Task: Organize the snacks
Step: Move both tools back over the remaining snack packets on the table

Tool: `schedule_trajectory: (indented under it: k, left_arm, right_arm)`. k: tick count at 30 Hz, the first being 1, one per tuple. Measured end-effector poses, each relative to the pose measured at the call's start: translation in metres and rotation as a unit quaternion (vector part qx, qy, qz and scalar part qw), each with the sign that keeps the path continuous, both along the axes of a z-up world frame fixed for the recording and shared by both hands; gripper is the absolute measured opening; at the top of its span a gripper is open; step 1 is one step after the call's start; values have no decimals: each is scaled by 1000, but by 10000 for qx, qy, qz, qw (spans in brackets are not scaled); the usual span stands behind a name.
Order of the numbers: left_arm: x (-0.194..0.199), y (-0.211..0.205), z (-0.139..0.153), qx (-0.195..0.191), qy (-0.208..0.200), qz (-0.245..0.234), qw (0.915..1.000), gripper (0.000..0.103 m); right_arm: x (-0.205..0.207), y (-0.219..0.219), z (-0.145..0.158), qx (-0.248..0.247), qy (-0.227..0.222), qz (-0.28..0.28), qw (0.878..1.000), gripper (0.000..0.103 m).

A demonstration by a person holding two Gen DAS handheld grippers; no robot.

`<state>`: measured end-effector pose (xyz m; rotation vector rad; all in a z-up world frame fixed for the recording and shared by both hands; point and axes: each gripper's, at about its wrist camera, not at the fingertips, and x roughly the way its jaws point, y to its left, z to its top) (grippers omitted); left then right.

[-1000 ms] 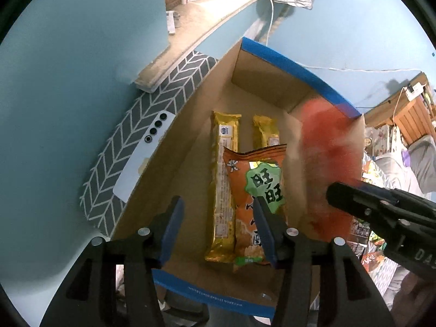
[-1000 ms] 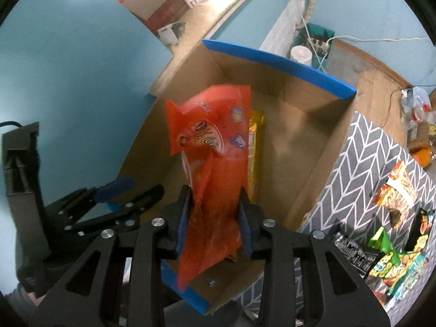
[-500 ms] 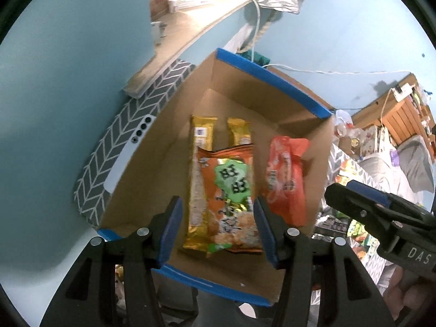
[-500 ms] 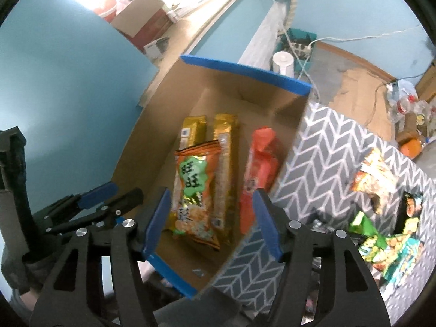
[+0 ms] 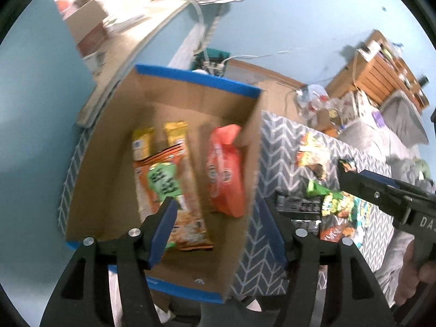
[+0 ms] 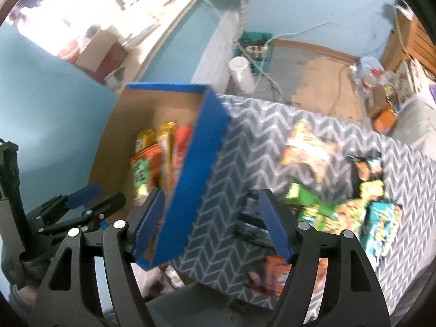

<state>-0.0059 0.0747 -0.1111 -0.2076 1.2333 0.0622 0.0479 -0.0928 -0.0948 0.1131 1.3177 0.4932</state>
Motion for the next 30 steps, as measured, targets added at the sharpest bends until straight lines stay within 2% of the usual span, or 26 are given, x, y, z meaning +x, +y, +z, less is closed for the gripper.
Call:
schedule_trajectory:
  k: [5,8,11,15,20,30]
  left_arm:
    - [9,-34,5,3,-54,-533,9986,66]
    - [13,-55,4,43,-105,-914,9958,70]
    - [17,-73,2,93,-138,-1247,9921,71]
    - [21,-92,-6,151,-44,-1591,9871,71]
    - [20,-119,-15,50,147,-1894,9818,71]
    - [3,-188,-38,-45,436,-2782,9595,75]
  right_arm:
    - [0,-43,-1,-70,38,-359,9993,74]
    - [-1,-68,-4,-131,72,-553,9984,74]
    - [-4,-89,-7,-188,113,-720,9972,74]
    - [-8,-118,-12,-280,182,-969,9947,79]
    - [-18,-153,-21,-364,310,-1324,9900,79]
    - [-42,-220,-56,-602,593,-2018,9758,82]
